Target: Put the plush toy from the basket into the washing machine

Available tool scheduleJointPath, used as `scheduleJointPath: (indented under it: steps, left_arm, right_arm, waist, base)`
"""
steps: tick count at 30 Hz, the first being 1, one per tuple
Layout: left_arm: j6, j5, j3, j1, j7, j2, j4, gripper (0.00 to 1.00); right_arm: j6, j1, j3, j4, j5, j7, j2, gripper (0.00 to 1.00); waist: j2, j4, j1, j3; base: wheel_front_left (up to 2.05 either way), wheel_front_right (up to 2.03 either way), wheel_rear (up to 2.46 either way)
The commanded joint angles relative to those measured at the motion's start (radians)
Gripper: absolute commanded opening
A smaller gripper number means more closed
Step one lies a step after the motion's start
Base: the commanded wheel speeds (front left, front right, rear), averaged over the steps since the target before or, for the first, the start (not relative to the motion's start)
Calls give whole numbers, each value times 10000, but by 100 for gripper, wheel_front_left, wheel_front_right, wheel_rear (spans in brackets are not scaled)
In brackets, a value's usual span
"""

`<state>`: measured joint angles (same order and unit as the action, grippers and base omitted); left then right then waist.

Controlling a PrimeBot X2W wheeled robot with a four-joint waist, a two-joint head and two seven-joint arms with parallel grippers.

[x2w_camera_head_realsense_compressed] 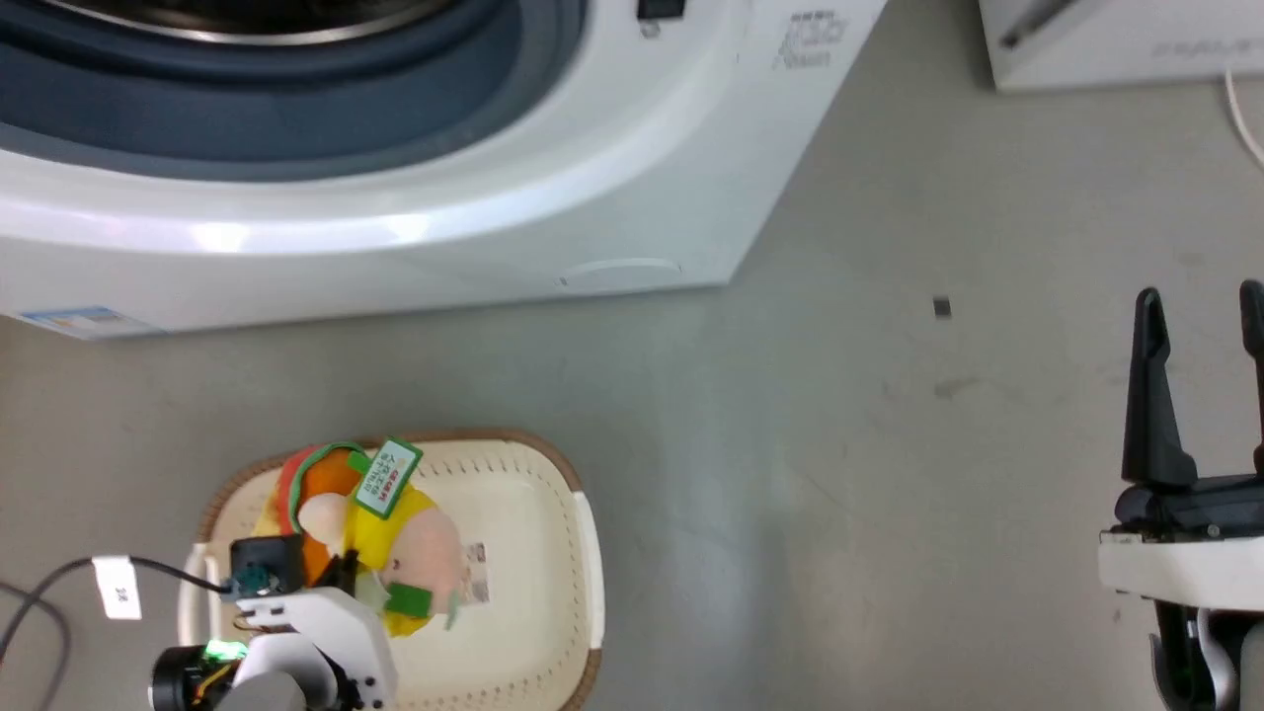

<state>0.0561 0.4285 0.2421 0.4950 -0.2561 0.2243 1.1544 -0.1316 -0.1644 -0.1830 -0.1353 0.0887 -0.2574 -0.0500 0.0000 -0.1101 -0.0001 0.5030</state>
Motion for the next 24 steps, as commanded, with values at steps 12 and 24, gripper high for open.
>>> scheduleJointPath:
  steps: [12, 24]
  left_arm:
    - [-401, -1259, -787, -2128, -55, -705, -4391, 0]
    - [-623, -2062, -1393, -2853, -56, -1012, -7846, 0]
  right_arm:
    - [9, 952, -160, 202, -4, -44, -2, 100]
    - [9, 1215, -63, 245, 182, -44, -2, 100]
  waist:
    - [0, 909, 1, -2413]
    - [0, 690, 1, -2925]
  base:
    - [0, 0, 0]
    - [0, 0, 0]
